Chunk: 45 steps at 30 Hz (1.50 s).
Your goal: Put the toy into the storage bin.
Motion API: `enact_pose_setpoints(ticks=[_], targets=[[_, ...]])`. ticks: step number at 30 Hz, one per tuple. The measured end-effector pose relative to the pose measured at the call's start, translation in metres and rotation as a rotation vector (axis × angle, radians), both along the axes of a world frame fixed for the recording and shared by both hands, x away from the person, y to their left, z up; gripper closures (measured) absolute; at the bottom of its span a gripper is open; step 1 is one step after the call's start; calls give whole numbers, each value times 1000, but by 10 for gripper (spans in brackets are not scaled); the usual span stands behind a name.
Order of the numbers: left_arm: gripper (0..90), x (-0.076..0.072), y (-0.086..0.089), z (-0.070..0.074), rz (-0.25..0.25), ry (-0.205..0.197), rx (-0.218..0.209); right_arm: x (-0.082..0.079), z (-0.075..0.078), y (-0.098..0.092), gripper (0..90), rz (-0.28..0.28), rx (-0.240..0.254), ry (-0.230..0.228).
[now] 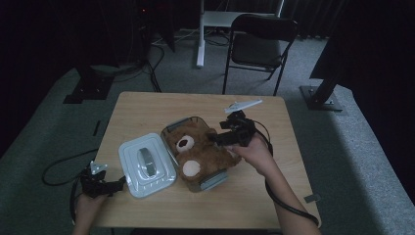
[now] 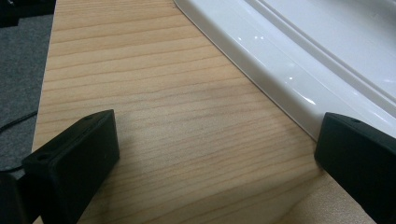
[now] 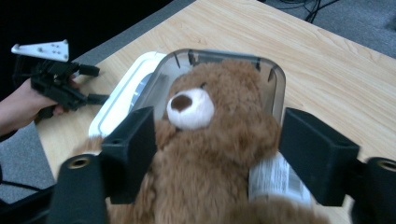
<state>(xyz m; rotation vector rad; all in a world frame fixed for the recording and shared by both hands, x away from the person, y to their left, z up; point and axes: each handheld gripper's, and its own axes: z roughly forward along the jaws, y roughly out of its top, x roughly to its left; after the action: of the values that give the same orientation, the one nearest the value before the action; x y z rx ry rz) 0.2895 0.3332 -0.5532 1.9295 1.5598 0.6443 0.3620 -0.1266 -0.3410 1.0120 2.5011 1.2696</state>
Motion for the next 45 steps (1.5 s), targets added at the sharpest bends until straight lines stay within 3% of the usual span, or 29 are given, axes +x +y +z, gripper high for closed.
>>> enact_pose_setpoints(ticks=[3,9,11,13,15,16,20,24,29,32,36,40,43,45], targets=[[6,0,0,0,2,0,0,-8,-4,-12,275,-11,11,6],[6,0,1,2,13,23,5,-27,-4,-29,278,-7,26,-29],[6,-3,6,9,61,31,-41,-35,-5,-39,325,-14,33,-40],[6,-7,8,18,75,4,-44,-39,-9,-50,374,-13,20,-51],[6,-10,7,24,70,-12,-56,-41,-14,-59,411,-19,14,-58],[7,-15,3,37,48,-36,-74,-40,-17,-63,411,-27,12,-54],[6,-22,-15,59,-38,-72,-139,-34,-31,-69,488,-16,-3,-7],[6,-24,-43,85,-112,-85,-113,-29,-39,-63,525,-11,7,4],[7,-26,-76,110,-223,-89,-156,-24,-43,-46,577,8,-20,-8],[6,-25,-93,120,-270,-101,-151,-18,-48,-34,614,16,-46,0],[6,-24,-107,121,-298,-111,-133,-4,-57,-20,652,33,-58,41],[6,-26,-110,116,-306,-108,-113,7,-64,-5,689,33,-120,54],[7,-27,-108,113,-304,-107,-114,10,-75,10,698,72,-163,81],[7,-28,-104,111,-297,-105,-113,11,-81,18,697,75,-205,72]])
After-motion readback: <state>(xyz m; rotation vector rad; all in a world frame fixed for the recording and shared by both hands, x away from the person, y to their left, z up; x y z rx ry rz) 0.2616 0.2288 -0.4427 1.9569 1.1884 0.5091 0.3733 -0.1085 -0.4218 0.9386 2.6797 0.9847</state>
